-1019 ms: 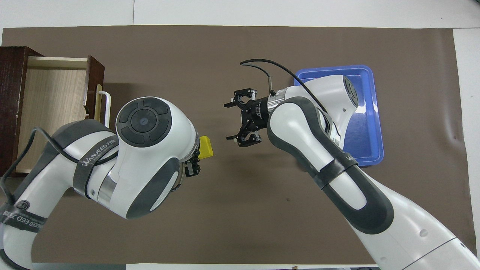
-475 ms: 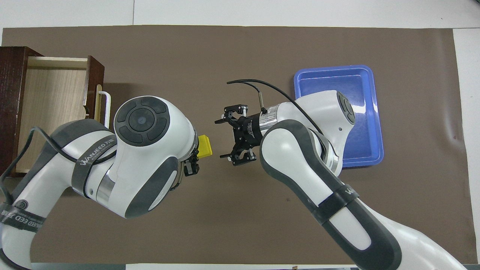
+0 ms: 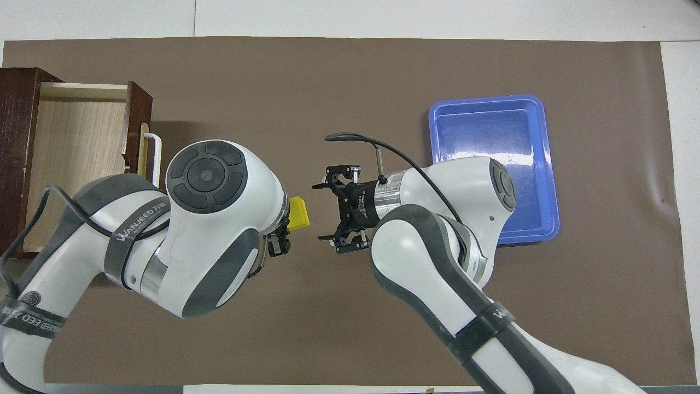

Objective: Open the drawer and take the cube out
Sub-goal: 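Close the right gripper on the yellow cube held by the left gripper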

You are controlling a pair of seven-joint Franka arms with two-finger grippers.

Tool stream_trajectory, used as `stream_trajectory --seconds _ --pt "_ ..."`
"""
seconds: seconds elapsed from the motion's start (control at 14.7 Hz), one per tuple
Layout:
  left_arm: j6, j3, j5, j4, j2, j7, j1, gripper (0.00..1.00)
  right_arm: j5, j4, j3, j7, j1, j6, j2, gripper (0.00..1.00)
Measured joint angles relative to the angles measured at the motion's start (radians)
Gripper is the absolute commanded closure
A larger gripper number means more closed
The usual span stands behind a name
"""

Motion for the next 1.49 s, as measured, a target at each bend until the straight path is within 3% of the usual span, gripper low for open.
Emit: stream_trajectory --seconds 0.68,1.49 --pt "0.004 0.0 0.001 -0.006 0.0 0.0 0.0 0.92 0.127 -0.018 0.001 -0.017 0.036 0.038 -0.007 0.0" --pt "0.005 -0.003 0.002 -0.014 0.0 0.008 -0.004 0.92 0.139 -0.021 0.001 -0.017 0.066 0.066 -0.007 0.0"
